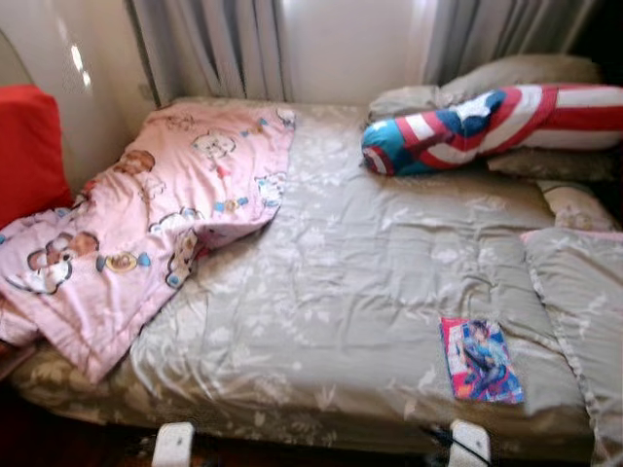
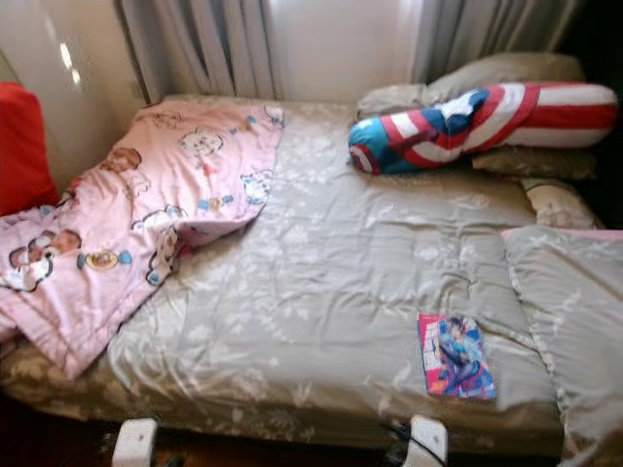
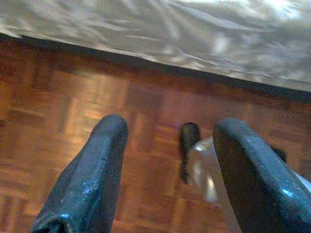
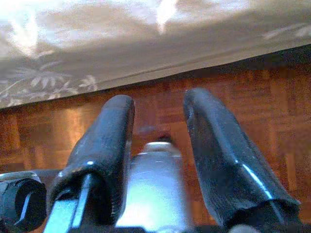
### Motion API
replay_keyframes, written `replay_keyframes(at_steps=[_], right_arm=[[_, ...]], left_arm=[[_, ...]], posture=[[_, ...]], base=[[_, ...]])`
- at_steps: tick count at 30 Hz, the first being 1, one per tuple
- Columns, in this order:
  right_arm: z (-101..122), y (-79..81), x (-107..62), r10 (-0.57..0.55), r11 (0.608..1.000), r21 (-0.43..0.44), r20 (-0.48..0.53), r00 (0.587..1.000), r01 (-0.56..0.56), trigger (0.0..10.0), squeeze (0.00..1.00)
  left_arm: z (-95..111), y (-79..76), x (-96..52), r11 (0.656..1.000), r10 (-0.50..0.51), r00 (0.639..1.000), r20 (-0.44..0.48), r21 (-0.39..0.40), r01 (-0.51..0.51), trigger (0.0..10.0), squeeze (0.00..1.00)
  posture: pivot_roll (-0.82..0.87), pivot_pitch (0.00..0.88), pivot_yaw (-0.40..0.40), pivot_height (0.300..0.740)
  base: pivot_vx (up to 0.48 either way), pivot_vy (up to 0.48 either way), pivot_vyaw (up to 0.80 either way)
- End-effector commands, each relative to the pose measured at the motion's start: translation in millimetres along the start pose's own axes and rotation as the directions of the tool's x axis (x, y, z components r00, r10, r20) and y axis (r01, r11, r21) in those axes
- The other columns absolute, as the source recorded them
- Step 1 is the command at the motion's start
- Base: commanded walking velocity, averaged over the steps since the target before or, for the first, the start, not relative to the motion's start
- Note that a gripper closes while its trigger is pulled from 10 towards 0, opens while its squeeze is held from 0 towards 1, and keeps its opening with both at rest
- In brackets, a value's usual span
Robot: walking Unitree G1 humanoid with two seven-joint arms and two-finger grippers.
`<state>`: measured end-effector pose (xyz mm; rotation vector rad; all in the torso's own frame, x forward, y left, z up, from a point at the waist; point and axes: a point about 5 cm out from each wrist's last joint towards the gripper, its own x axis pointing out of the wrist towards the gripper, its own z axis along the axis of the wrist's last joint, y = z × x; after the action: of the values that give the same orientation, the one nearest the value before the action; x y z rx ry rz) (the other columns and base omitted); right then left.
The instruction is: Clean up the room
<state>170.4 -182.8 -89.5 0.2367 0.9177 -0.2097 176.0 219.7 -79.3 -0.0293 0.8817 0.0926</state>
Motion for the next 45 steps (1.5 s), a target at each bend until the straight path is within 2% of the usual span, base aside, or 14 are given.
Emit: replay_keyframes(at_steps=[1,45], right_arm=[[-4.3,-10.3,-1.9,-0.029,1.000,0.006,-0.012,1.000,0.029,10.0,0.00],[-5.5,-9.8,-2.0,-0.022,1.000,0.004,-0.021,1.000,0.022,10.0,0.00]], left_arm=[[-3.3,-5.7,0.0,1.000,-0.013,1.000,-0.007,-0.005,0.013,10.0,0.00],[-2.0,-6.2,0.5,1.000,-0.012,1.000,-0.007,-0.009,0.012,10.0,0.00]], posture=[[0.02,0.060,0.021,0.740],[0.02,0.029,0.025,0.740]], base=[[0.000,0.480,0.00],[0.000,0.480,0.00]])
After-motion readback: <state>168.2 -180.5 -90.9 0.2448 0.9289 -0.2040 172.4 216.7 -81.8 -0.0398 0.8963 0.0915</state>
